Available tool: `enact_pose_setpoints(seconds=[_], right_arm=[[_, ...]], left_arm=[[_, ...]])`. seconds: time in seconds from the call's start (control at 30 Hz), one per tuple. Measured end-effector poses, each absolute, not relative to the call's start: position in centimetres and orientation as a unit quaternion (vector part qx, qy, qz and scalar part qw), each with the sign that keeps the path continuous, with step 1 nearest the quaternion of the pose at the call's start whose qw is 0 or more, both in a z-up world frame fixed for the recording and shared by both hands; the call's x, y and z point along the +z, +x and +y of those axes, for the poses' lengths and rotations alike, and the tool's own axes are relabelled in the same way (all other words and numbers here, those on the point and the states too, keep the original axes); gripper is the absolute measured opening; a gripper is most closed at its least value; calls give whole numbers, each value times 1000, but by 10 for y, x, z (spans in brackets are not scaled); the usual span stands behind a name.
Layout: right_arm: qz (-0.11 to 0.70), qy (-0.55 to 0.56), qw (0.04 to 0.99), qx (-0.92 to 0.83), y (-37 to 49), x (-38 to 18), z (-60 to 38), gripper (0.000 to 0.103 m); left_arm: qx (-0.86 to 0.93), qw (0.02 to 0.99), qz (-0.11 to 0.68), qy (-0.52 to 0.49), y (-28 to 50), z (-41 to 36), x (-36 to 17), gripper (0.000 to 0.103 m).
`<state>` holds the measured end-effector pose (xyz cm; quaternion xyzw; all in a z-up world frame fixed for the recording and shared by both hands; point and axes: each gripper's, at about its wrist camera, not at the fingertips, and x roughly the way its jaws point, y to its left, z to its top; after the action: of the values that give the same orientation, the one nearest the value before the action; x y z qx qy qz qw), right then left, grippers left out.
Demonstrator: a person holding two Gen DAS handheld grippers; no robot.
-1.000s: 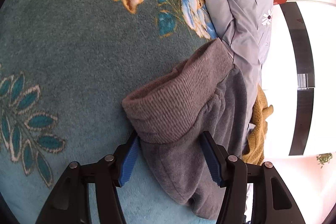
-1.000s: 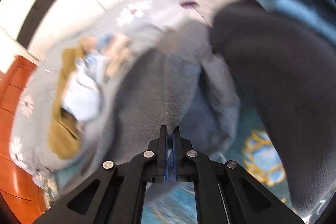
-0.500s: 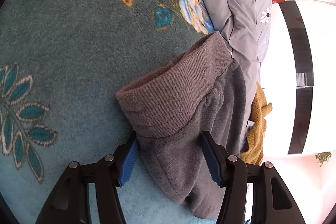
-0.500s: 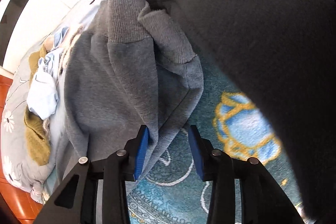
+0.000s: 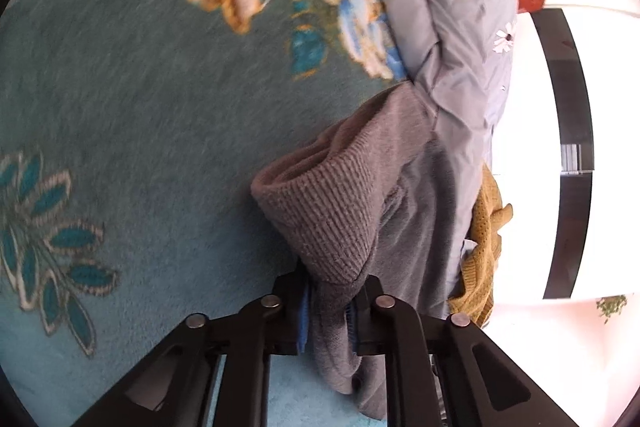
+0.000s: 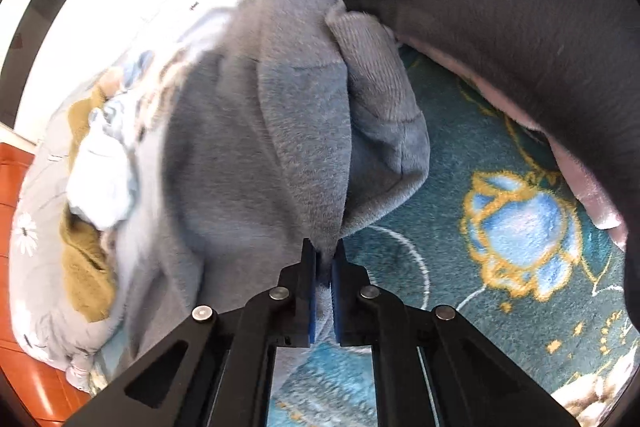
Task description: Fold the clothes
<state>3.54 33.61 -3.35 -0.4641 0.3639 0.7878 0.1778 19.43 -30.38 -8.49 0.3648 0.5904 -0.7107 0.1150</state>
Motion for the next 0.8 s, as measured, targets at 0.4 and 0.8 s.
enact_pose_setpoints(seconds=[0.4, 0.8], right_arm=[[375, -450, 115, 802, 116, 13, 310, 5], [384, -508, 64, 768, 208, 5, 258, 5]], left_arm=[[-744, 90, 547, 373, 198, -351, -40, 12], [-745, 111, 502, 425, 237, -423, -55, 12]])
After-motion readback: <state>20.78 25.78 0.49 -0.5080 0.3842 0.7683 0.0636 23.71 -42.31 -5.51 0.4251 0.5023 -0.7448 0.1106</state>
